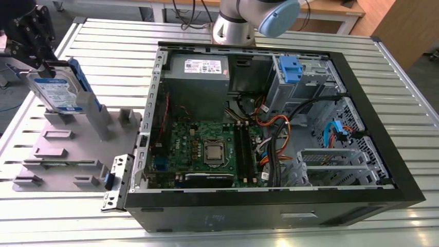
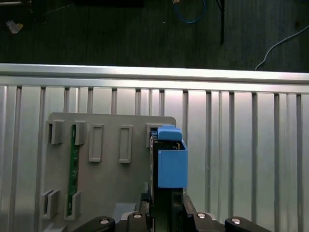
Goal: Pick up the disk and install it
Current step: 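Pick up the disk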
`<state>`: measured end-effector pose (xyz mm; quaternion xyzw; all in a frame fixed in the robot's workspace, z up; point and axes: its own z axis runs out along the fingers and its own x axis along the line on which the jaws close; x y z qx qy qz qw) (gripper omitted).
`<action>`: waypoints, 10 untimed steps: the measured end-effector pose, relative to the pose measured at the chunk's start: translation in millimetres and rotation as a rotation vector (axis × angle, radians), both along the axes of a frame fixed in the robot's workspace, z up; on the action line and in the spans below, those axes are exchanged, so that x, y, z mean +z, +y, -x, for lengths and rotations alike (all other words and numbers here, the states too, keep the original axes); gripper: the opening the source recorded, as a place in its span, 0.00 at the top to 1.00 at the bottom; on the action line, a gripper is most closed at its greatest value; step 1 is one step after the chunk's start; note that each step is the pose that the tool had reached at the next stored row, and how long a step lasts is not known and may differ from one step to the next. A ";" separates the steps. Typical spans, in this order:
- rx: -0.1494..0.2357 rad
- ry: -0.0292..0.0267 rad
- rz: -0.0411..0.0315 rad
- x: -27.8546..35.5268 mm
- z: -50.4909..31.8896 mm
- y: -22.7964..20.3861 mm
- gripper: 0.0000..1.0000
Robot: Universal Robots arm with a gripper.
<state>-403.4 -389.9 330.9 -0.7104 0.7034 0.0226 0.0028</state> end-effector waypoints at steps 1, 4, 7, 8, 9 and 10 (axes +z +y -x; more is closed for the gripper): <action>0.001 0.0000 0.0000 0.0 0.0 0.0 0.65; 0.001 0.0000 0.0000 0.0 0.0 0.0 0.65; 0.001 0.0000 0.0000 0.5 0.1 0.0 0.65; 0.001 0.0000 0.0000 1.6 0.0 0.0 0.65; 0.001 -0.0001 0.0000 2.5 0.0 0.0 0.65; 0.001 -0.0002 -0.0001 2.6 0.0 0.0 0.65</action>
